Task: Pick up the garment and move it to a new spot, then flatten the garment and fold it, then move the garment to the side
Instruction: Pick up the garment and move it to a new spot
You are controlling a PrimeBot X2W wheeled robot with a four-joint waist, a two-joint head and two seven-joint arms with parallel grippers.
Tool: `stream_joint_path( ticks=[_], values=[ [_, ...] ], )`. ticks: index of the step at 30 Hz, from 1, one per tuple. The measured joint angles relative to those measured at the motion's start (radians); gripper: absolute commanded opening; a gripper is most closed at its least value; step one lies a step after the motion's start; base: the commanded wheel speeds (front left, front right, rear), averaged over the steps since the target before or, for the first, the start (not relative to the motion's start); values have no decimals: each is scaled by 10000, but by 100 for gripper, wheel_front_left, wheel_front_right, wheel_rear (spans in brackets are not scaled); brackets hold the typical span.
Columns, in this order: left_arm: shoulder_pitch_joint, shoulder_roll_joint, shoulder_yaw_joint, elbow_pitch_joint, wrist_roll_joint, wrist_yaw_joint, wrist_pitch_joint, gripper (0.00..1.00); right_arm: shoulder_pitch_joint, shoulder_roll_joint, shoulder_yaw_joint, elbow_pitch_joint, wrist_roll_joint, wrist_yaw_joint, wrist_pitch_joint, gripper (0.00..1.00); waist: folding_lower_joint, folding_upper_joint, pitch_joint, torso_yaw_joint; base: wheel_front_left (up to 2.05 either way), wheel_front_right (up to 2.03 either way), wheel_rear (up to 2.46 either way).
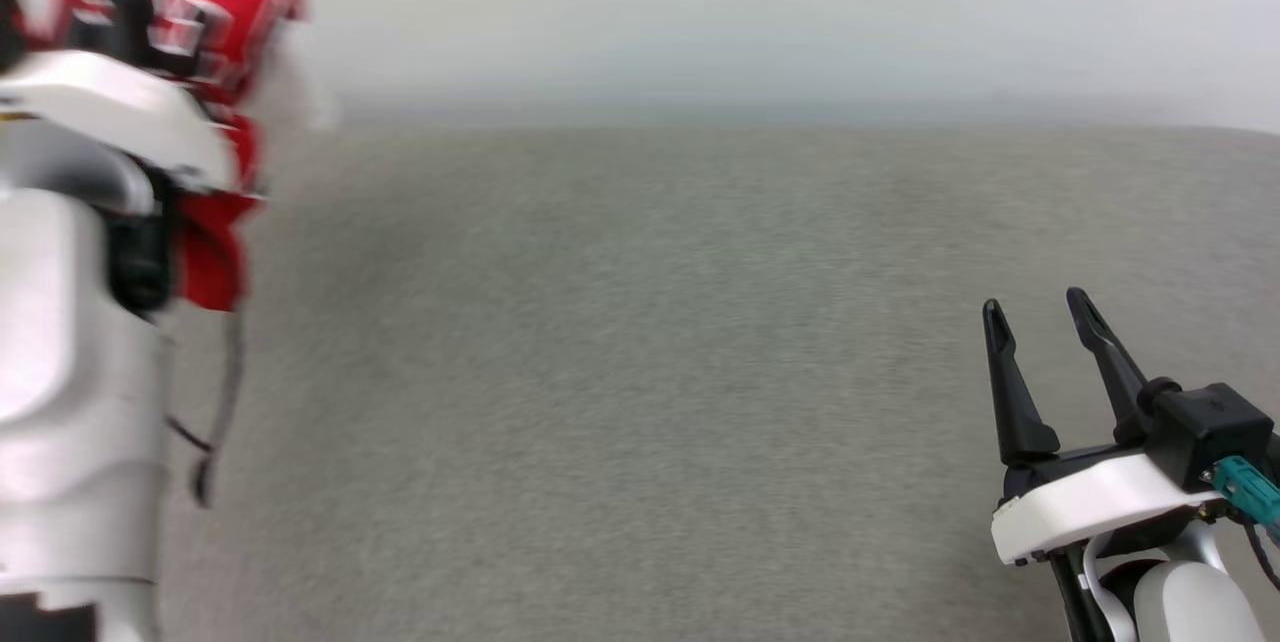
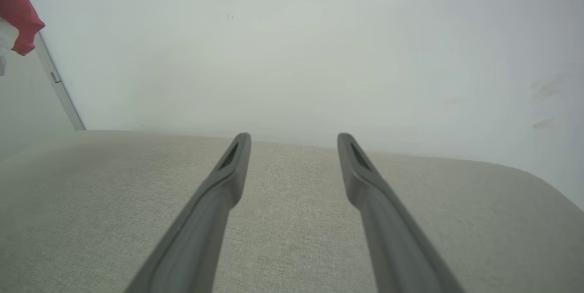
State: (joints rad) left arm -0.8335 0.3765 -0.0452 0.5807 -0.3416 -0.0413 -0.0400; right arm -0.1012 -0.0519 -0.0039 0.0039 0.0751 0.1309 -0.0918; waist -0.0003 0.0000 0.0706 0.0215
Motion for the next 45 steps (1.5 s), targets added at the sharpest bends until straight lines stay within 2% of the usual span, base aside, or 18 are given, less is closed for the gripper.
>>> stream_joint_path(
  ticks=[7,13,19,24,25,26,27,28,36,39,45],
  values=[
    [806,-1392,-1095,-752,-98,-316,205,0,197,6,-38,-259,61,0,196,100,0,0,-248,-1180,0,0,0],
    [1619,-2529,-2061,-980,-485,-583,577,0,215,4,-40,-359,194,0,234,100,1,0,-17,-2121,0,0,0],
    [3265,-2941,-3093,-911,-846,-744,782,0,191,6,2,-205,491,0,63,100,1,0,591,-2729,0,0,0],
    [4380,-3012,-3802,-838,-763,-788,652,0,180,6,-121,-13,575,0,-128,100,3,0,1051,-2742,0,0,0],
    [4517,-3018,-3875,-832,-731,-775,568,10,150,6,-104,33,577,0,-144,100,3,0,1087,-2670,0,0,0],
    [4627,-3024,-3929,-832,-713,-761,476,42,96,6,-84,84,575,0,-159,100,3,0,1105,-2586,0,0,0],
    [4693,-3026,-4013,-840,-639,-727,378,93,31,12,-90,121,573,0,-211,100,2,0,1114,-2493,0,0,0],
    [4712,-3033,-4056,-892,-585,-713,219,100,-11,10,-88,138,562,0,-221,100,3,0,1117,-2395,0,0,0],
    [4445,-3076,-4136,-1822,23,-353,-1674,100,49,13,-228,176,376,0,-115,100,3,0,714,-1588,0,0,0],
    [4412,-2943,-3992,-2243,255,-92,-1960,100,203,13,-318,104,290,0,13,100,2,0,426,-1303,0,0,0],
    [4909,-2380,-3216,-2966,384,732,-2117,100,477,12,-456,-98,228,0,228,100,2,0,-81,-783,0,0,0]
  ],
)
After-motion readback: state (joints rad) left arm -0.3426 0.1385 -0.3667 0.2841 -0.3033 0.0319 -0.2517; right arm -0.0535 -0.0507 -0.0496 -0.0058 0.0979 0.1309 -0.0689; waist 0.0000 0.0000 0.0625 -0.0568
